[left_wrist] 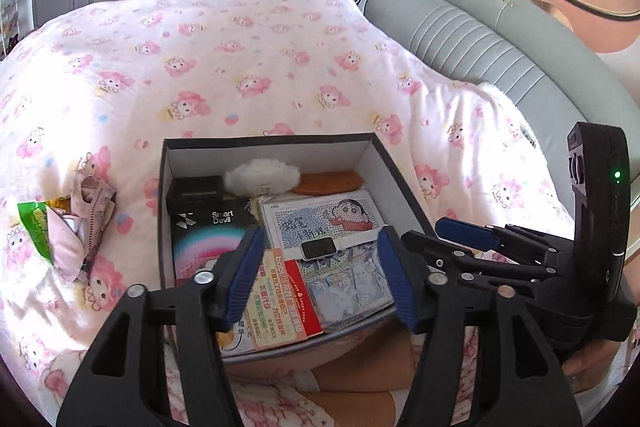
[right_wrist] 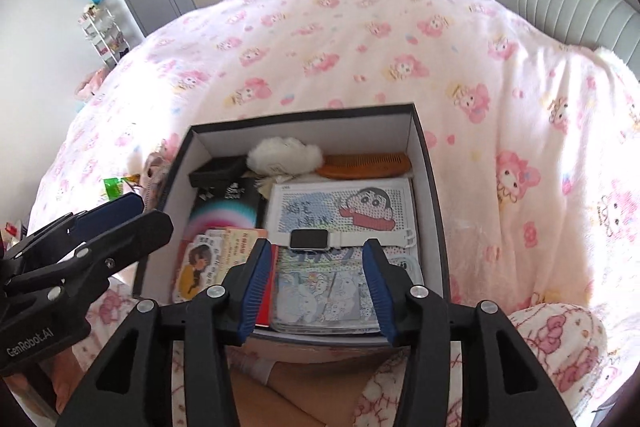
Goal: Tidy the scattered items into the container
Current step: 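Reach both grippers toward the beige face mask on the bedspread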
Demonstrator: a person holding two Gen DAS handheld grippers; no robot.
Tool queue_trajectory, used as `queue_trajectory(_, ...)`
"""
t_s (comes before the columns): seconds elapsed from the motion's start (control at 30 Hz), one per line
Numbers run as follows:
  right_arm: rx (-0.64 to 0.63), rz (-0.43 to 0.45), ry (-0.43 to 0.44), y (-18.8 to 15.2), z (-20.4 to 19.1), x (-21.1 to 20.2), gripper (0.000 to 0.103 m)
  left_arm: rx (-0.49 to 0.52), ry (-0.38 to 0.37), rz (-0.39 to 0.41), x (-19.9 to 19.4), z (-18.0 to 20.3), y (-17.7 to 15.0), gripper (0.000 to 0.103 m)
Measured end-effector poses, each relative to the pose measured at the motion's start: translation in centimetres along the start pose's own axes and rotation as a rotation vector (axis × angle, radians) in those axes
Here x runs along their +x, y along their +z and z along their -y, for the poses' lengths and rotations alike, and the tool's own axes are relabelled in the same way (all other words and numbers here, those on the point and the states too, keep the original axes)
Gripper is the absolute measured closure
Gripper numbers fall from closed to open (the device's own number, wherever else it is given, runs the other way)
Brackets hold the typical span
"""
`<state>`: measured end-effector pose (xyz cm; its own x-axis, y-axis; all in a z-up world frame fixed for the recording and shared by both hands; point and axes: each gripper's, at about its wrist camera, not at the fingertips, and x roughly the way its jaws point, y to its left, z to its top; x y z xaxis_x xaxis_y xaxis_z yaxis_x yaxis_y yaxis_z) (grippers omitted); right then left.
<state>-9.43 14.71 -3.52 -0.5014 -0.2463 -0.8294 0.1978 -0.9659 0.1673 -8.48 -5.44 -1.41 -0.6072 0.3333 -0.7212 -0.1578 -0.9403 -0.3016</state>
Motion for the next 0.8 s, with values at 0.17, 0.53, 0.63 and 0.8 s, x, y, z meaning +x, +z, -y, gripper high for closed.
queue_trajectory(0.17, -0.078, 0.045, 0.006, -0.5, -2.9, -1.8, 0.060, -0.021, 0.008, 0.035, -2.4, -0.3, -1.5, 0.041)
queue_trajectory(0.53, -0.252, -0.002, 0.162, -0.2, -13.0, 1.3, 0.060, -0.218, 0.048, 0.078, -7.5, -9.0, -4.9, 0.042)
queue_trajectory(0.63, -0.286, -0.045, 0.258, 0.5, -16.2, 3.1, 0.060, -0.273, 0.086, 0.093, -8.5, -12.3, -5.5, 0.042)
queue_trajectory(0.8, -0.328, -0.122, 0.255, 2.5, -20.8, 8.1, 0.060, -0.372, 0.157, 0.082, -8.3, -19.1, -6.3, 0.042)
